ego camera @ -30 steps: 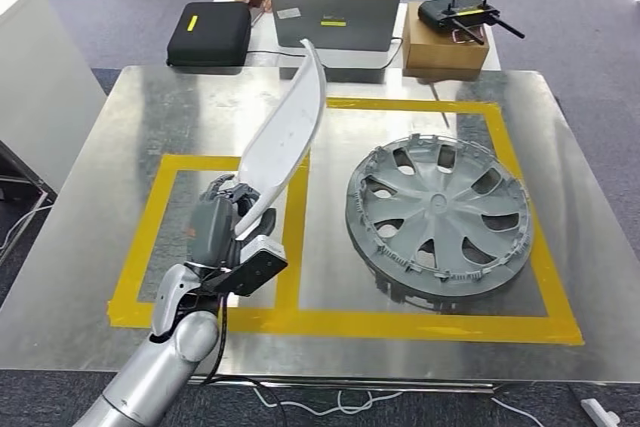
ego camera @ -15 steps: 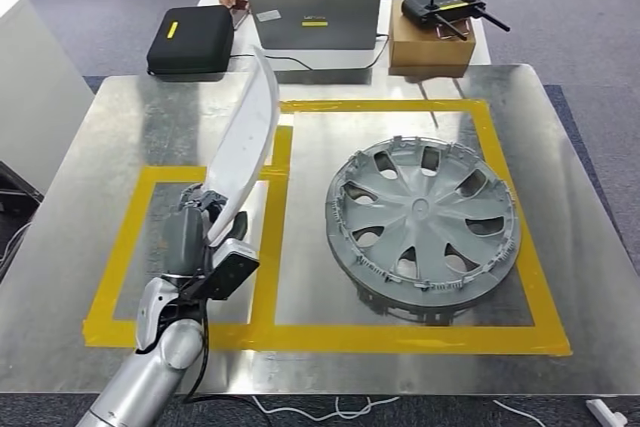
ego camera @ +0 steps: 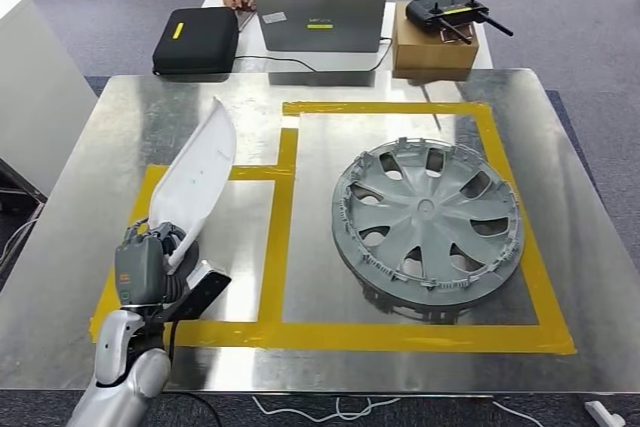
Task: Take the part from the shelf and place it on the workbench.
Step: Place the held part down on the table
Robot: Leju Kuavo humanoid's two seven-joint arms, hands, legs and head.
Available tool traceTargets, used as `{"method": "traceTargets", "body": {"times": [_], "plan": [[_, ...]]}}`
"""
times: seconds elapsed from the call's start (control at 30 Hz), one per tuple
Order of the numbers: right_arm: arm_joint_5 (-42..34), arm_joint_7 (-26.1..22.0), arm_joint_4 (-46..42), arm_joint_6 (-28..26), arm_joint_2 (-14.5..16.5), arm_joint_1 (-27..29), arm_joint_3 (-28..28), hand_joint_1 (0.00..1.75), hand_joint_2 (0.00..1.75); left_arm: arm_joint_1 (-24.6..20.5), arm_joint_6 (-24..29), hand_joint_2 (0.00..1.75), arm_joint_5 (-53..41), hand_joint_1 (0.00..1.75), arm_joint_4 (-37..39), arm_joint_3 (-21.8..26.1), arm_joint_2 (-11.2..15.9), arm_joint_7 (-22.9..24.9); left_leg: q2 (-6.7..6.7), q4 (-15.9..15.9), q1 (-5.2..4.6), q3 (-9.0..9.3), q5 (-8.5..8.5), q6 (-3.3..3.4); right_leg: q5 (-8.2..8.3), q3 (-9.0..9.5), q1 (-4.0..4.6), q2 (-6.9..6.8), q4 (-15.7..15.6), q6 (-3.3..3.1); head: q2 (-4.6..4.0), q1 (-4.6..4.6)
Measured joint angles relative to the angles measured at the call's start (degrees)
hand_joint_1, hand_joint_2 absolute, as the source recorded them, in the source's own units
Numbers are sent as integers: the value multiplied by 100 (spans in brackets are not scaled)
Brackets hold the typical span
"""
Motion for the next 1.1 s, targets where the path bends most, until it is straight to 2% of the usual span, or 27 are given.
{"method": "traceTargets", "body": {"times": [0.2, 0.4, 0.93, 1.07, 1.1], "plan": [[50, 0, -41, 44, 20, 11, -104, 0, 175, 370, -451, 175, -337, 175, -42, 9, 97, 167, 0, 0, -3, 8, -6, -1, 0, 17, -2, 0, -19, 3, 0, -1], [135, 0, -48, 68, 21, 0, -151, 0, 175, 422, -692, 175, -440, 175, -32, -211, 102, 163, 0, 1, -3, 11, -9, 3, 8, 25, -3, -2, -31, 16, 0, 1], [183, 0, -51, 72, 21, -14, -152, 0, 175, 373, -763, 175, -469, 175, 43, -452, 102, 161, 0, 1, -3, 18, -9, 4, 11, 32, -3, -1, -35, 20, 0, -1], [226, 0, -51, 61, 21, -22, -152, 0, 0, 288, -827, 175, -550, 0, 97, -577, 92, 112, 0, 2, -3, 19, -9, 4, 11, 34, -3, -2, -35, 21, 0, -1], [240, 0, -51, 56, 21, -26, -152, 0, 0, 252, -821, 175, -567, 0, 116, -623, 82, 89, 0, 2, -4, 20, -9, 4, 11, 35, -3, -2, -35, 21, 0, -1]]}}
